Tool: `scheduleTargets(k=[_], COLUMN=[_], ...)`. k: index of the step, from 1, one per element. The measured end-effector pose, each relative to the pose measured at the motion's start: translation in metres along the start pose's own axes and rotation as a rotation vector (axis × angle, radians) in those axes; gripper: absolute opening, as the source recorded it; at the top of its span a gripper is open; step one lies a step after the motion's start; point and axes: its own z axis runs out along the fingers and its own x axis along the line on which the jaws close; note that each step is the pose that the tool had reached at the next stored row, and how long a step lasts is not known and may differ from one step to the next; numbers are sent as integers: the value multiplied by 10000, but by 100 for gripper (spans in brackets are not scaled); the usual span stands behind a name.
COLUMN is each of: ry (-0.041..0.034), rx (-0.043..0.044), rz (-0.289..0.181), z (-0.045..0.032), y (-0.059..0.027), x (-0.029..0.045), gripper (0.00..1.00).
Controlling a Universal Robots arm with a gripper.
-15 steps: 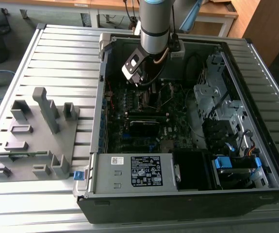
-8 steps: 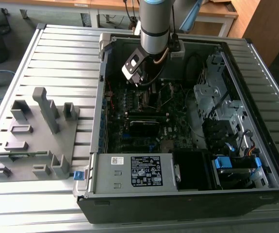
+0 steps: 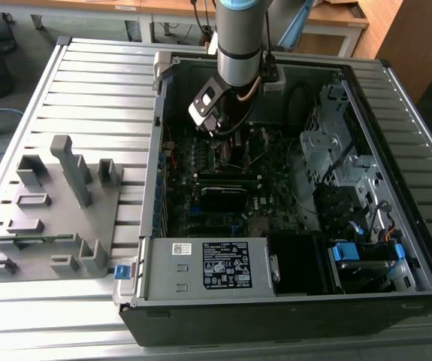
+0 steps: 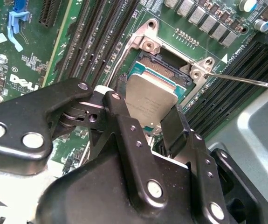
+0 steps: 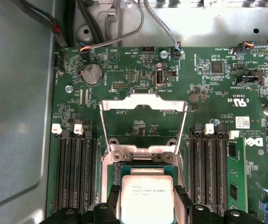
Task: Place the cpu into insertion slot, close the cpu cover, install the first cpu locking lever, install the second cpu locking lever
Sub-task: 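Place the cpu into insertion slot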
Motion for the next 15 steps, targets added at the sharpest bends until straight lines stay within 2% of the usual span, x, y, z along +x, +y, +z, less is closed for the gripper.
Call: scheduleTargets(k=[15], ry=[3], rx=[-1], rz=[-1], z=[48], y=[-25], x=[14], gripper=[54])
